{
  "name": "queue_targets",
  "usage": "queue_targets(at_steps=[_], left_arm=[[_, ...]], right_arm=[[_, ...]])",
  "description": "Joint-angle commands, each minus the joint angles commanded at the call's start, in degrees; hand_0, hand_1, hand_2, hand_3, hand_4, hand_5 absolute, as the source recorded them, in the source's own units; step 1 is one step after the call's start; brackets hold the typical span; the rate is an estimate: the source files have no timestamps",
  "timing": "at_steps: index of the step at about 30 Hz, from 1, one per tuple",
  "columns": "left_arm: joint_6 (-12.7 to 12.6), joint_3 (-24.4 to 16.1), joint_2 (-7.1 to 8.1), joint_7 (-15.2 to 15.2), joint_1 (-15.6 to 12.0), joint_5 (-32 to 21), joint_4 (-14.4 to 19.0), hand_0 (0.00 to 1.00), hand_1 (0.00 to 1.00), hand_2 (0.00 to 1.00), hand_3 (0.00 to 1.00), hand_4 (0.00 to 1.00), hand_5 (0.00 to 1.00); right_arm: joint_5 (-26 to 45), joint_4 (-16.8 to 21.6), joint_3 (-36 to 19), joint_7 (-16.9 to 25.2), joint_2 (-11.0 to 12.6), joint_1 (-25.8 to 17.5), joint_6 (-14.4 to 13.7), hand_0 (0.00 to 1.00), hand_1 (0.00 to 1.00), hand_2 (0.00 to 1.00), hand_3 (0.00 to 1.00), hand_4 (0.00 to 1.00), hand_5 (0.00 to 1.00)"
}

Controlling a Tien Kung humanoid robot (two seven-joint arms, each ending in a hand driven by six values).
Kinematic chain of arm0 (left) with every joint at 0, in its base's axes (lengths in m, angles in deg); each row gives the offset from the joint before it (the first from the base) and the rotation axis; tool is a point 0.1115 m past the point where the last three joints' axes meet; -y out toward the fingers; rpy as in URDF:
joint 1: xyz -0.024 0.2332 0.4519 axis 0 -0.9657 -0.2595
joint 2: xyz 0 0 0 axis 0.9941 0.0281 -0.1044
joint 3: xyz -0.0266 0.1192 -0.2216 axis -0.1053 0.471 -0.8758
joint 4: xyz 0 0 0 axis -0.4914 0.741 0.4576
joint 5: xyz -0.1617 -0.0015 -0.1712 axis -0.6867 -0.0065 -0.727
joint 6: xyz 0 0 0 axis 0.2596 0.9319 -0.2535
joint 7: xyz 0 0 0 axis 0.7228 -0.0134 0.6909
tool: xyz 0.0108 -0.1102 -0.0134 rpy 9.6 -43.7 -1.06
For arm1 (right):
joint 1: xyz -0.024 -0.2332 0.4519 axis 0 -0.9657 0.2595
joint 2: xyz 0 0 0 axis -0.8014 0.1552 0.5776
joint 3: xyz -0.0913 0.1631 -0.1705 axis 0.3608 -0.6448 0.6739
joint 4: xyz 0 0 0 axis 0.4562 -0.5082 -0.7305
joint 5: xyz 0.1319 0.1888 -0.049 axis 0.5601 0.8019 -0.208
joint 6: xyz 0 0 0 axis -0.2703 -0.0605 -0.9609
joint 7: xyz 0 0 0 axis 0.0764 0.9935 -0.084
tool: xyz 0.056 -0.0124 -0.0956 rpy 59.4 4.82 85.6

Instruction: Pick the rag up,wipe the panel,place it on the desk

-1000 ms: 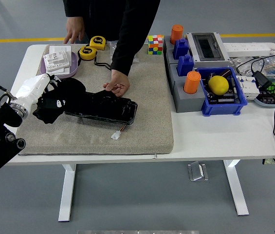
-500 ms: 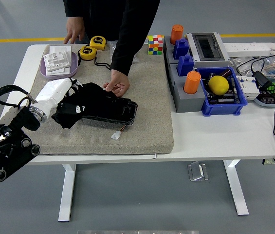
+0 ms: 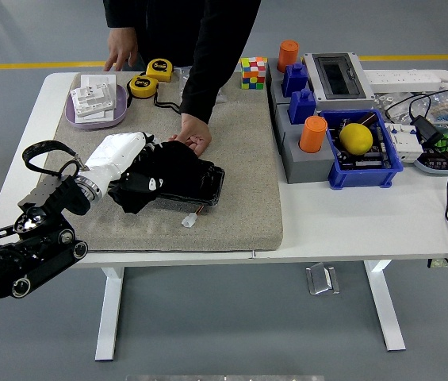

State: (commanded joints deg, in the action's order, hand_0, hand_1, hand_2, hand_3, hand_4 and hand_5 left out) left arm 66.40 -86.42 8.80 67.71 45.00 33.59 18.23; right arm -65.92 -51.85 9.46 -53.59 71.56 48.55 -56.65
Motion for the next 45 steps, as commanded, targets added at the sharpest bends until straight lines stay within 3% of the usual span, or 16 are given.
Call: queue_targets(at_steps=[18, 27, 33, 45], left_arm=[[-0.19, 6.15, -3.18, 0.41, 4.05, -0.70, 0.09, 0.298, 0.211, 0.501, 0.559, 0.494, 0.002], [0.02, 7.49, -4.20, 0.90, 4.58, -0.54, -0.25, 0.298, 0.211, 0.501, 0.558, 0.493, 0.002], [0.06, 7.27, -4.21, 1.01, 4.65, -0.18, 0.07, 0.297, 0.211, 0.501, 0.558, 0.492, 0.002], [-0.19, 5.20, -2.20, 0.82, 4.07, 1.02, -0.60, 0.297, 0.210, 0.502, 0.557, 0.492, 0.002]], right_arm=[[0.51, -0.10, 1.44, -0.08, 0.45, 0.31, 0.18, 0.785, 0.710, 0.722, 0.666, 0.998, 0.499], [0.77, -0.17, 1.75, -0.14, 0.61, 0.33, 0.26, 0.785, 0.709, 0.723, 0.663, 0.998, 0.499], [1.10, -0.21, 2.05, -0.17, 0.52, 0.32, 0.27, 0.786, 0.709, 0.723, 0.663, 0.998, 0.498], [1.97, -0.37, 2.79, -0.16, 0.20, 0.25, 0.26, 0.786, 0.709, 0.722, 0.663, 0.998, 0.497]])
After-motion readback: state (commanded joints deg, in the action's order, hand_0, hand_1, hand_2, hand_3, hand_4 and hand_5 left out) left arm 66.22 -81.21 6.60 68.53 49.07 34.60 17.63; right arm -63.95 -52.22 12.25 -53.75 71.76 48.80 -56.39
